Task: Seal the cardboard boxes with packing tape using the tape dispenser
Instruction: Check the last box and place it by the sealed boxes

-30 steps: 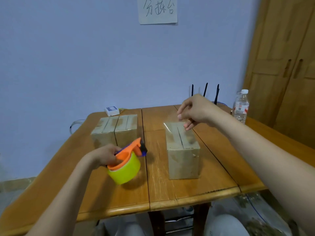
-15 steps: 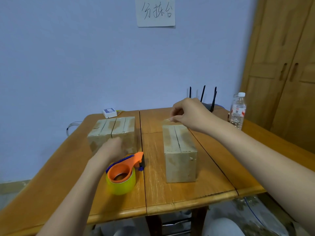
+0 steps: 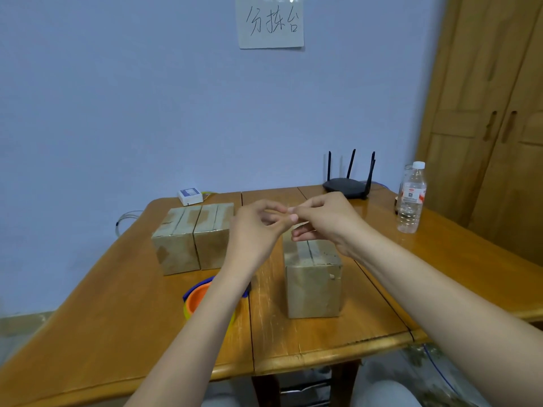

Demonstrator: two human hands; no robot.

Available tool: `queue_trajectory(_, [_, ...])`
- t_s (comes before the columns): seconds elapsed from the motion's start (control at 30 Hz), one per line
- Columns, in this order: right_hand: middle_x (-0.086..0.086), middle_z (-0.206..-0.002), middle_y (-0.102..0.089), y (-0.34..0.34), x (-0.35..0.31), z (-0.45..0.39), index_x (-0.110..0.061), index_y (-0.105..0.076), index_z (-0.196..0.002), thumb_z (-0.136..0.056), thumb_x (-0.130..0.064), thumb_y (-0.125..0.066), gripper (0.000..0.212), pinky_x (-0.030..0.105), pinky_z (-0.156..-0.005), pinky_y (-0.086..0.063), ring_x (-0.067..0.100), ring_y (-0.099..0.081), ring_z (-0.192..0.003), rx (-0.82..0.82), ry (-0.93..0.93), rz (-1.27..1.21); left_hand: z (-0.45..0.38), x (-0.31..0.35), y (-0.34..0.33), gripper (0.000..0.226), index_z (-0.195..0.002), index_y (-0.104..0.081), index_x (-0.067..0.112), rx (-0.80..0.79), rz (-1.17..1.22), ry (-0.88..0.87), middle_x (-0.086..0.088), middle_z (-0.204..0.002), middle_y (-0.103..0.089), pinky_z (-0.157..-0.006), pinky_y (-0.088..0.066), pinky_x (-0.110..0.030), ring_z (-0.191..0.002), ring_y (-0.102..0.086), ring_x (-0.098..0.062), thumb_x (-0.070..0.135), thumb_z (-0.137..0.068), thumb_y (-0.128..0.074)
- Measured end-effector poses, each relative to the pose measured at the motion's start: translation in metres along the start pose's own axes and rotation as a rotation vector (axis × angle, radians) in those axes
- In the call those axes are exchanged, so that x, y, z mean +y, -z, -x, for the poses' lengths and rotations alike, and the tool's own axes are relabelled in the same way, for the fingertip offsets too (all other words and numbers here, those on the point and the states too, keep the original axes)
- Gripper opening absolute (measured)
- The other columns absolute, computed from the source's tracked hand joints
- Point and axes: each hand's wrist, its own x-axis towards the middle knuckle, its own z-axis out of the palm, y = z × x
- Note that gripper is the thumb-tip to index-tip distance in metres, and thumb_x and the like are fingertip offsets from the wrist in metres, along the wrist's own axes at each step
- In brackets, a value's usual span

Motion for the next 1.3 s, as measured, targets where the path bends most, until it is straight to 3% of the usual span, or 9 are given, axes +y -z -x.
queue_trajectory(0.13, [0.015,-0.078,-0.075,-0.002,0.003,-0.001,0.002,-0.073,-0.092,-0.09,-0.014,-0.076,0.015,0.034,-0.068,-0.064,0.025,-0.073,-0.069,-0.061,-0.078,-0.119,-0.001,-0.001,-0.003,0.018,-0.089,-0.073,0.023,0.074,-0.015,0.013,0.009,-0.077,-0.073,-0.059,-0.041,-0.006,-0.077,-0.065,0.007,0.033,-0.078,-0.083])
queue_trajectory(0.3, [0.017,-0.085,-0.076,-0.004,0.005,-0.002,0.005,-0.074,-0.093,-0.09,-0.012,-0.076,0.017,0.038,-0.072,-0.064,0.024,-0.072,-0.068,-0.046,-0.062,-0.087,0.0,-0.001,-0.004,0.005,-0.082,-0.073,0.027,0.101,-0.058,0.006,0.013,-0.076,-0.07,-0.06,-0.041,-0.005,-0.077,-0.064,0.007,0.03,-0.086,-0.075])
queue_trajectory(0.5, [0.023,-0.091,-0.075,-0.007,0.008,-0.004,0.008,-0.074,-0.091,-0.09,-0.011,-0.074,0.019,0.04,-0.072,-0.064,0.026,-0.072,-0.069,0.0,-0.019,-0.024,0.001,0.002,-0.005,0.012,-0.076,-0.071,0.028,0.151,-0.156,-0.016,0.017,-0.067,-0.064,-0.057,-0.039,0.0,-0.07,-0.061,0.006,0.028,-0.088,-0.069])
queue_trajectory(0.63, [0.023,-0.089,-0.074,-0.007,0.01,-0.004,0.01,-0.073,-0.091,-0.09,-0.009,-0.075,0.019,0.038,-0.07,-0.064,0.026,-0.071,-0.069,-0.012,-0.04,-0.045,-0.002,-0.001,-0.007,0.012,-0.076,-0.072,0.022,0.188,-0.203,0.019,0.01,-0.067,-0.065,-0.052,-0.036,-0.007,-0.067,-0.06,-0.001,0.024,-0.086,-0.066])
queue_trajectory(0.8, [0.023,-0.084,-0.074,-0.003,0.01,-0.006,0.009,-0.072,-0.092,-0.089,-0.004,-0.074,0.014,0.037,-0.07,-0.064,0.027,-0.073,-0.07,-0.032,-0.081,-0.061,-0.006,-0.009,-0.01,0.017,-0.071,-0.068,0.015,0.167,-0.069,0.183,0.005,-0.066,-0.064,-0.056,-0.04,-0.023,-0.07,-0.061,-0.007,0.023,-0.086,-0.067])
queue_trajectory(1.0, [0.019,-0.077,-0.072,0.006,0.013,-0.011,0.011,-0.071,-0.092,-0.089,-0.001,-0.073,0.013,0.033,-0.067,-0.063,0.024,-0.072,-0.065,-0.036,-0.139,-0.054,-0.007,-0.021,-0.013,0.028,-0.068,-0.07,-0.004,0.14,0.048,0.253,-0.013,-0.063,-0.063,-0.073,-0.055,-0.034,-0.064,-0.058,-0.018,0.017,-0.086,-0.062])
queue_trajectory(1.1, [0.021,-0.081,-0.072,0.011,0.018,-0.014,0.013,-0.07,-0.094,-0.088,0.0,-0.073,0.014,0.035,-0.068,-0.063,0.024,-0.072,-0.065,-0.026,-0.164,-0.061,-0.009,-0.028,-0.013,0.029,-0.059,-0.07,0.005,0.116,0.156,0.338,-0.005,-0.06,-0.062,-0.073,-0.058,-0.036,-0.063,-0.06,-0.016,0.013,-0.086,-0.062])
queue_trajectory(1.3, [0.02,-0.081,-0.072,0.036,0.023,-0.017,0.011,-0.069,-0.096,-0.091,-0.001,-0.07,0.013,0.028,-0.06,-0.061,0.021,-0.071,-0.062,0.03,-0.189,-0.016,-0.012,-0.054,0.001,0.022,-0.071,-0.071,0.005,0.152,0.261,0.498,-0.009,-0.072,-0.067,-0.074,-0.058,-0.034,-0.071,-0.065,-0.02,0.013,-0.091,-0.063])
